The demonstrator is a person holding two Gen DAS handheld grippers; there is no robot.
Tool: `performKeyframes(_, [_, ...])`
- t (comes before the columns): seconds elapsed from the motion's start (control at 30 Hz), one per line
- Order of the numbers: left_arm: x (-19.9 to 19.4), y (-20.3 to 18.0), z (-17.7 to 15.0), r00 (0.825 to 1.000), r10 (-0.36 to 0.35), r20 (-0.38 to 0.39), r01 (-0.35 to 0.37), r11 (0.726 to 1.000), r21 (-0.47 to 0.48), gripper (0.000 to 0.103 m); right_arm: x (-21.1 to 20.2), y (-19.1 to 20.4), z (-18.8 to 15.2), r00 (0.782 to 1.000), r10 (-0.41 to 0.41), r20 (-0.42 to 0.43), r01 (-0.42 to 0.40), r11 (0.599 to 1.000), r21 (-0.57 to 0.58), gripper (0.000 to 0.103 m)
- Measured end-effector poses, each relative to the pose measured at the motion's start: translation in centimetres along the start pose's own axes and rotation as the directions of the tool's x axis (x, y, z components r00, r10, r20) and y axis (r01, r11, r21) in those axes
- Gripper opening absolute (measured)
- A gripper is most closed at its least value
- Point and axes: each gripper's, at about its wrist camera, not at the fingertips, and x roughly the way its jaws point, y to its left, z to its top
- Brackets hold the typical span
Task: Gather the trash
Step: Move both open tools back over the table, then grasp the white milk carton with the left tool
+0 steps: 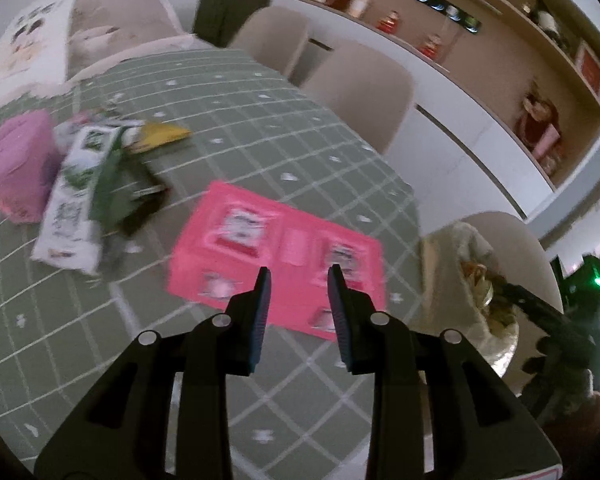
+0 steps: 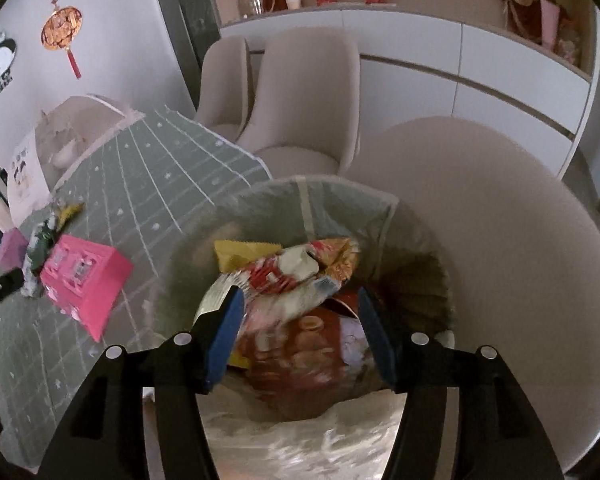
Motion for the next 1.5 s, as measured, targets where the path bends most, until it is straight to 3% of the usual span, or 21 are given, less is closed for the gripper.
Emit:
performKeyframes(0.17, [-1.4, 5.8, -0.2, 0.996, 0.08, 0.042, -0.075, 0.992, -0.102, 0.028, -1.5, 2.8, 0.9, 0.996, 0.078, 0.043, -0.076, 0.996, -0.034, 0.056])
performKeyframes(0.37, [-3.4, 14.1, -0.1, 0.974, 0.187, 0.123, -0.146, 0.947, -0.286, 0.035, -1.2, 8.6, 2.1, 0.984, 0.175, 0.042, -0.167, 0.975, -0.145, 0.056])
performKeyframes(0.53, [-1.9, 18.4, 1.6, 0.979, 0.186, 0.08, -0.151, 0.933, -0.326, 0.037, -0.5, 13.1, 2.8, 0.97, 0.243, 0.027, -0.232, 0.95, -0.209, 0.056])
performKeyframes(0.63, [-0.8, 18.4, 2.6, 0.978, 0.198, 0.07, -0.167, 0.934, -0.315, 0.038, -0.3, 15.2, 2.8, 0.966, 0.258, 0.014, -0.247, 0.936, -0.251, 0.056])
performKeyframes(0.73, [1.0, 16.8, 3.6, 0.979, 0.197, 0.054, -0.174, 0.945, -0.277, 0.048, -0.2, 16.5, 2.5, 0.964, 0.267, 0.001, -0.257, 0.928, -0.271, 0.056])
performKeyframes(0.87, [3.4, 15.1, 4.3, 0.963, 0.27, 0.023, -0.26, 0.946, -0.193, 0.049, 0.2, 17.2, 2.1, 0.96, 0.277, -0.028, -0.274, 0.924, -0.268, 0.056])
performKeyframes(1.17, [5.1, 13.8, 5.9, 0.942, 0.336, -0.008, -0.332, 0.925, -0.184, 0.05, 1.2, 18.0, 1.2, 0.948, 0.308, -0.079, -0.318, 0.91, -0.266, 0.056])
performKeyframes(1.3, [5.9, 12.9, 6.5, 0.94, 0.339, -0.03, -0.339, 0.927, -0.158, 0.05, 2.1, 19.6, 1.3, 0.935, 0.336, -0.116, -0.355, 0.889, -0.288, 0.056])
performKeyframes(1.5, [6.5, 12.8, 6.8, 0.942, 0.336, -0.017, -0.335, 0.93, -0.148, 0.053, 2.5, 21.8, 1.4, 0.935, 0.332, -0.128, -0.355, 0.863, -0.359, 0.056])
